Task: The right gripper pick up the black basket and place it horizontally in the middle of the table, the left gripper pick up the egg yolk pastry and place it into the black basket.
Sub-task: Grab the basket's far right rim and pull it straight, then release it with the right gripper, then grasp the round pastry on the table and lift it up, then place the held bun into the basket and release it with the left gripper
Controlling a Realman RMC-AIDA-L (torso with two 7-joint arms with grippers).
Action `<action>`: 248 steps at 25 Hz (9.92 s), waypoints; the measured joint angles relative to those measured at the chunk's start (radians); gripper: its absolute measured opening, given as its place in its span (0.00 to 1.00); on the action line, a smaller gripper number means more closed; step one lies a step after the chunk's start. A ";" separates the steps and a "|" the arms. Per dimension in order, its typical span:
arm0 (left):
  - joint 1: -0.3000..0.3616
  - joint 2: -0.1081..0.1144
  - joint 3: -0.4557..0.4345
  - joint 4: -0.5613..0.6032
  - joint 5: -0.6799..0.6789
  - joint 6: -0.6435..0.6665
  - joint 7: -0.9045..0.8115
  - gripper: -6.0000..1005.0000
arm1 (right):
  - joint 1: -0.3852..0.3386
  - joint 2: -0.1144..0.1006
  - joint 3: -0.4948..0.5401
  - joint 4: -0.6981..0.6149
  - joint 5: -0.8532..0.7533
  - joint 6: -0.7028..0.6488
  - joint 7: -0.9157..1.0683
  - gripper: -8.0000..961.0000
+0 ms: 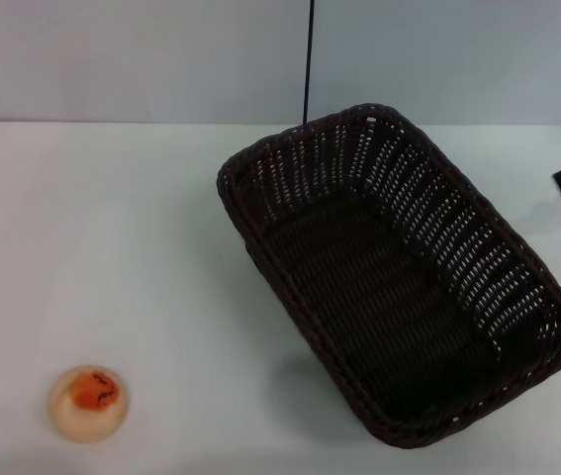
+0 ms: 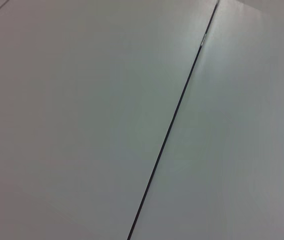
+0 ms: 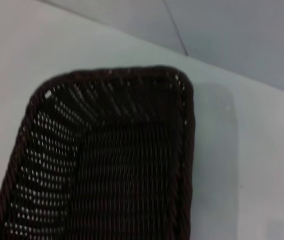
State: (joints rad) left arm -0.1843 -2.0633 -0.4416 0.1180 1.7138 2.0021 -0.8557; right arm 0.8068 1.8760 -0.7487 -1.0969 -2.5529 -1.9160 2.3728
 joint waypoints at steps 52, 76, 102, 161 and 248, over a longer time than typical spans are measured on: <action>0.005 -0.001 0.001 -0.017 0.004 -0.007 0.003 0.81 | -0.083 0.035 -0.046 0.181 0.323 0.132 -0.133 0.21; 0.006 -0.001 0.003 -0.052 0.009 -0.009 -0.006 0.81 | 0.059 0.018 -0.101 0.179 0.386 0.067 -0.532 0.21; 0.021 -0.001 0.022 -0.081 0.024 -0.009 -0.026 0.81 | 0.085 0.034 -0.173 0.312 0.307 0.170 -0.674 0.21; 0.004 0.034 0.682 0.309 0.534 -0.229 -0.154 0.75 | -0.483 0.169 0.434 0.695 1.380 0.319 -1.234 0.42; -0.305 -0.001 0.824 0.079 0.330 -0.403 0.018 0.05 | -0.514 0.172 0.422 0.729 1.361 0.307 -1.237 0.42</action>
State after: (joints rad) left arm -0.4897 -2.0640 0.3828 0.1973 2.0437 1.5996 -0.8381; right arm 0.2927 2.0481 -0.3268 -0.3681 -1.1924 -1.6092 1.1357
